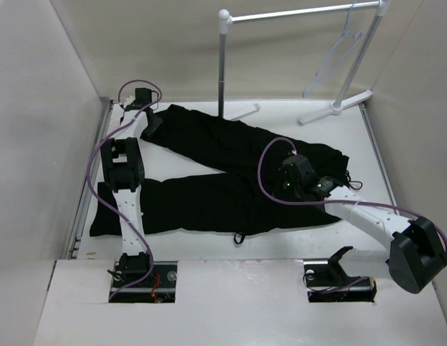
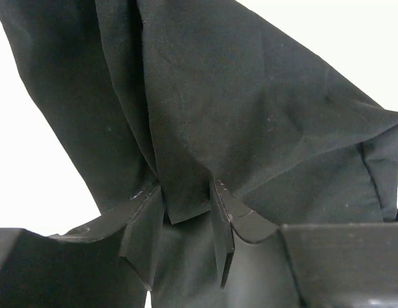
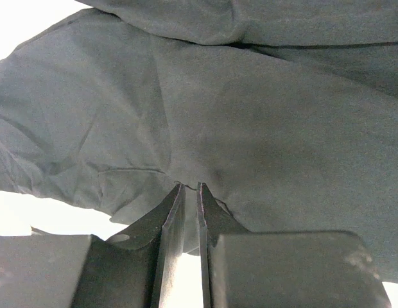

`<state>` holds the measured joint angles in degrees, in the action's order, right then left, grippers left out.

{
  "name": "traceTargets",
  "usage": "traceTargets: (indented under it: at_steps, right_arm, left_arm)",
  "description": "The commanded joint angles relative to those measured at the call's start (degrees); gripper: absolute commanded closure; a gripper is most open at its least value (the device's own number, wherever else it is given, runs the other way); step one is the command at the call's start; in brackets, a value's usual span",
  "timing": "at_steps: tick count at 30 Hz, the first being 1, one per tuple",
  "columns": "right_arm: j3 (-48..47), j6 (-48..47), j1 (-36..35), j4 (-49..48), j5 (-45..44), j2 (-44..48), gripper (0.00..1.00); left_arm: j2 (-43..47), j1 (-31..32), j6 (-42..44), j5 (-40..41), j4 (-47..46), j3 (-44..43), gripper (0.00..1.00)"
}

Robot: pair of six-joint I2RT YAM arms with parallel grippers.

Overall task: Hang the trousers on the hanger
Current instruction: Flatten out the trousers at the center of the board.

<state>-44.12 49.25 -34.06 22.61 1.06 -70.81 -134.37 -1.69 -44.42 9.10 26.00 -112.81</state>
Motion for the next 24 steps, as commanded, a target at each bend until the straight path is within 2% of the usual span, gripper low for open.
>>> traceTargets:
  at_steps: [1,5,9,13,17,19,20,22,23,24]
  right_arm:
    - [-1.5,-0.3,0.7,-2.1,0.3,0.1,0.81]
    - [-1.6,-0.4,1.2,-2.4,0.8,-0.2,0.81]
    - [-2.0,-0.7,1.8,-2.0,1.0,0.0,0.81]
    - [-1.8,-0.7,2.3,-1.2,0.8,0.8,0.81]
    - [-1.1,-0.3,3.0,-0.2,0.3,2.0,0.82]
    - [-1.1,0.1,3.5,0.8,0.1,2.4,0.81]
    - [-1.1,0.1,3.7,1.3,0.1,2.5,0.78]
    - [-1.3,0.1,4.2,2.0,-0.1,3.0,0.72]
    - [-1.3,0.1,4.4,2.1,-0.4,3.5,0.69]
    - [-1.3,0.1,4.6,2.1,-0.4,3.8,0.64]
  left_arm:
    - [6.6,0.5,-0.8,0.0,0.1,1.5,0.7]
    - [5.4,0.3,-1.2,0.9,-0.2,0.8,0.8]
    - [3.8,-1.0,-2.3,1.7,-0.9,-2.2,0.95]
    - [1.7,-3.8,-8.0,2.3,-4.9,-6.4,0.98]
    - [-4.4,-4.9,-11.4,2.2,-6.8,-17.0,0.98]
    - [-7.5,-5.4,-13.7,2.3,-8.3,-21.9,0.92]
    - [-8.4,-5.6,-14.0,2.3,-10.0,-23.4,0.83]
    - [-8.5,-6.2,-14.3,2.8,-12.7,-23.7,0.57]
    - [-8.1,-6.5,-14.1,2.5,-13.4,-23.3,0.48]
    - [-7.6,-7.0,-13.8,2.2,-13.3,-23.0,0.45]
